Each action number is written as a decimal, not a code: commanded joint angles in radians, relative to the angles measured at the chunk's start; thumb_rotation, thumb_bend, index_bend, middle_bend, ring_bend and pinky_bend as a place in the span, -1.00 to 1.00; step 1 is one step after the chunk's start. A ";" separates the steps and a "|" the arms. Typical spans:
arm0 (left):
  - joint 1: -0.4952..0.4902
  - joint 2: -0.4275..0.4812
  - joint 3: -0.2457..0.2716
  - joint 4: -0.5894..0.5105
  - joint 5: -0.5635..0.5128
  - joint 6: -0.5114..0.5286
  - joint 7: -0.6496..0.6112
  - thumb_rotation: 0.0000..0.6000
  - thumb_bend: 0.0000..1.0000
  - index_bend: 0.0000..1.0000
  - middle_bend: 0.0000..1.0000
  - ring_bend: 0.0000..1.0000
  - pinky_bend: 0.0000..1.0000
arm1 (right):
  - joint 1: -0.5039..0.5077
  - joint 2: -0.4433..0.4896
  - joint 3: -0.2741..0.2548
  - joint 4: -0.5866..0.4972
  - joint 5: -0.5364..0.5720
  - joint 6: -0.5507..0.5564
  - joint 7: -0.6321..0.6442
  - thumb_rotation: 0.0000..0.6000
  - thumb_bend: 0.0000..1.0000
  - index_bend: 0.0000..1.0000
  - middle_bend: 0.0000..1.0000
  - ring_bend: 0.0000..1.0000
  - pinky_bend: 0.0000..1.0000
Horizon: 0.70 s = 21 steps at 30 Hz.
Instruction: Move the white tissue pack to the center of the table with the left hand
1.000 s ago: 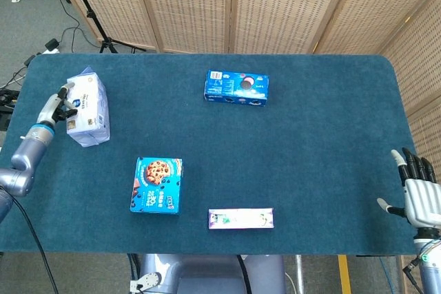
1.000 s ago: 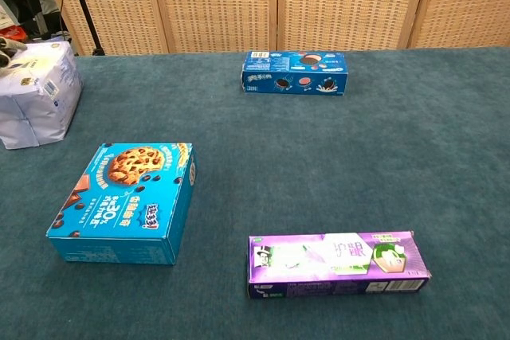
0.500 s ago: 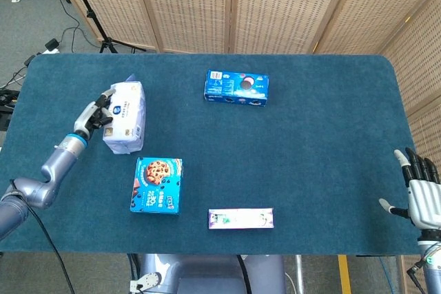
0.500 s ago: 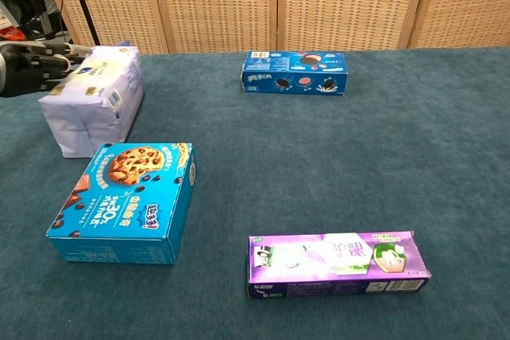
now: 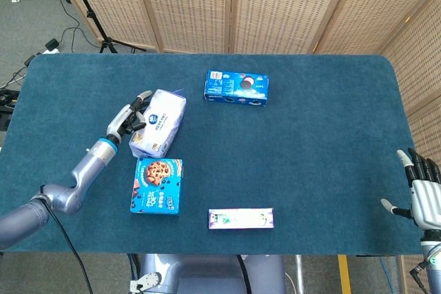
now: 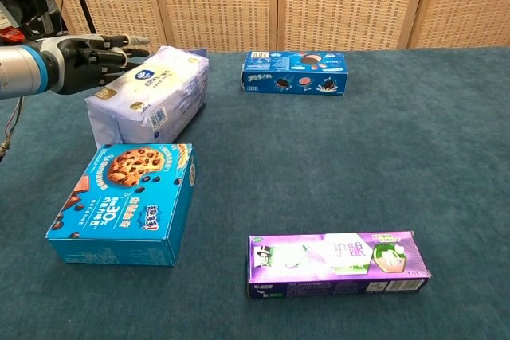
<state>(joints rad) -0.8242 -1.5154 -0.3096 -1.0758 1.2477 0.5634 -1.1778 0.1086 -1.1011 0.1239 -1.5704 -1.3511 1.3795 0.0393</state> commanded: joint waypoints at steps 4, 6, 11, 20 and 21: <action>-0.034 -0.020 -0.026 -0.011 -0.068 -0.021 0.111 1.00 1.00 -1.00 -0.93 -0.90 -0.51 | 0.000 0.002 0.000 0.000 -0.002 -0.001 0.005 1.00 -1.00 -1.00 -1.00 -1.00 -1.00; -0.046 -0.031 -0.029 -0.007 -0.075 -0.031 0.130 1.00 1.00 -1.00 -0.93 -0.90 -0.51 | 0.000 0.002 -0.001 0.000 -0.003 -0.001 0.004 1.00 -1.00 -1.00 -1.00 -1.00 -1.00; -0.057 -0.047 -0.038 -0.005 -0.091 -0.048 0.156 1.00 1.00 -1.00 -0.93 -0.90 -0.51 | 0.002 0.001 0.000 0.001 0.001 -0.002 0.001 1.00 -1.00 -1.00 -1.00 -1.00 -1.00; 0.008 0.007 -0.068 -0.042 -0.122 0.033 0.179 1.00 1.00 -1.00 -1.00 -1.00 -1.00 | 0.002 0.003 -0.002 0.000 -0.003 -0.003 0.008 1.00 -1.00 -1.00 -1.00 -1.00 -1.00; 0.018 0.021 -0.071 -0.053 -0.120 0.038 0.176 1.00 1.00 -1.00 -1.00 -1.00 -1.00 | 0.001 0.003 -0.003 -0.001 -0.005 -0.003 0.008 1.00 -1.00 -1.00 -1.00 -1.00 -1.00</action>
<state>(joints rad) -0.8267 -1.5190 -0.3708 -1.1079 1.1314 0.5870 -0.9993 0.1101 -1.0980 0.1213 -1.5711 -1.3557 1.3765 0.0475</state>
